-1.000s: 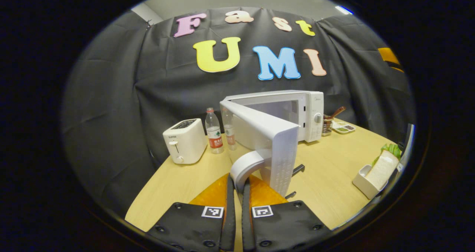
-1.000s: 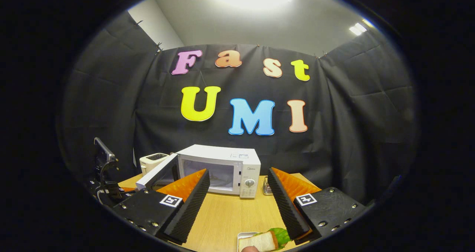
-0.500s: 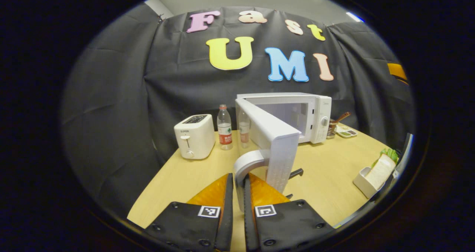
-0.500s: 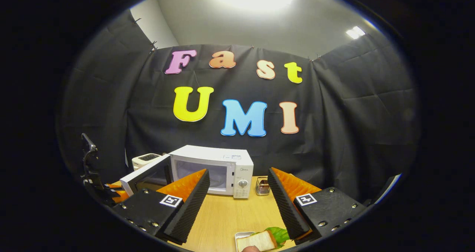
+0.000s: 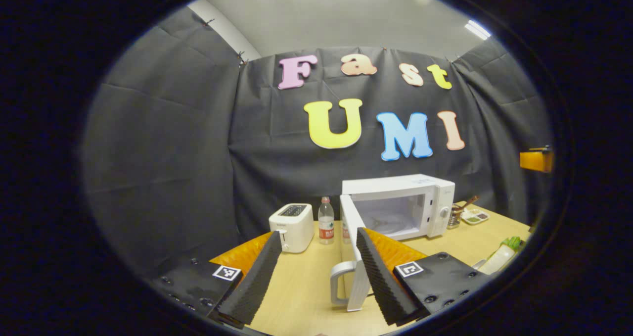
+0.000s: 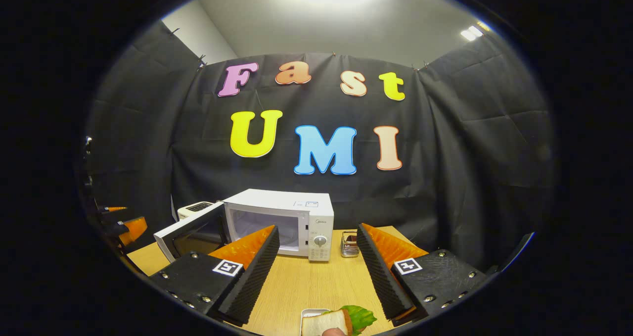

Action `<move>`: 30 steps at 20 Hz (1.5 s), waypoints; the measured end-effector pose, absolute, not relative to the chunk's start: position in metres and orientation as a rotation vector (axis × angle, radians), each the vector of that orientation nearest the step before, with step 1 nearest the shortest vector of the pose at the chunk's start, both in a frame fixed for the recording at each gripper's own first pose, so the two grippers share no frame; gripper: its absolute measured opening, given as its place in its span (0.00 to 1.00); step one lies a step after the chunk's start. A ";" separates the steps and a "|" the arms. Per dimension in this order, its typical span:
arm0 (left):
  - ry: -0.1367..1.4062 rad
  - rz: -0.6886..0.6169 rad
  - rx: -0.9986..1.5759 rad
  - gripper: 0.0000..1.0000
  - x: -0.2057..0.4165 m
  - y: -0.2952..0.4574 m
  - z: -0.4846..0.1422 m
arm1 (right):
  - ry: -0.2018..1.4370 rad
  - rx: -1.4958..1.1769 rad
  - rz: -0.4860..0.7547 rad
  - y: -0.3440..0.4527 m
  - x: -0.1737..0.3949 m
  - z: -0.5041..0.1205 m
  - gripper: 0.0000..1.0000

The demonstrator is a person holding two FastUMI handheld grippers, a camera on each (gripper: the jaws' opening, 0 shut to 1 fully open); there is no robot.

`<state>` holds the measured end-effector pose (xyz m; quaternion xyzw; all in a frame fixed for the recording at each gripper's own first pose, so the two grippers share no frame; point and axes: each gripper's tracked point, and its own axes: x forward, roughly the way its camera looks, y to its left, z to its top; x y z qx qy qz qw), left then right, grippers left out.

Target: Open the microwave oven with the left hand, put the food in, and close the microwave oven.

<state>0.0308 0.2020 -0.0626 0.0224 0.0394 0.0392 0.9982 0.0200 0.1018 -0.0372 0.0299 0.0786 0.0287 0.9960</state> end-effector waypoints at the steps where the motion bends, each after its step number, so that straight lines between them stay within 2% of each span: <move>1: 0.046 0.093 0.042 0.98 0.028 0.199 -0.045 | 0.184 0.071 0.073 0.098 0.023 -0.044 0.95; 5: -0.035 0.113 0.022 1.00 0.018 0.180 0.004 | 0.345 0.133 0.135 0.084 0.024 -0.089 0.95; 13: -0.064 0.117 0.058 1.00 0.009 0.141 0.037 | 0.673 0.251 0.218 0.061 0.006 -0.181 0.96; 16: -0.059 0.114 0.089 0.98 0.007 0.127 0.042 | 0.749 0.275 0.230 0.052 0.000 -0.207 0.94; 30: -0.033 0.152 0.086 1.00 0.000 0.082 0.042 | 1.042 0.443 0.349 0.058 -0.040 -0.283 0.95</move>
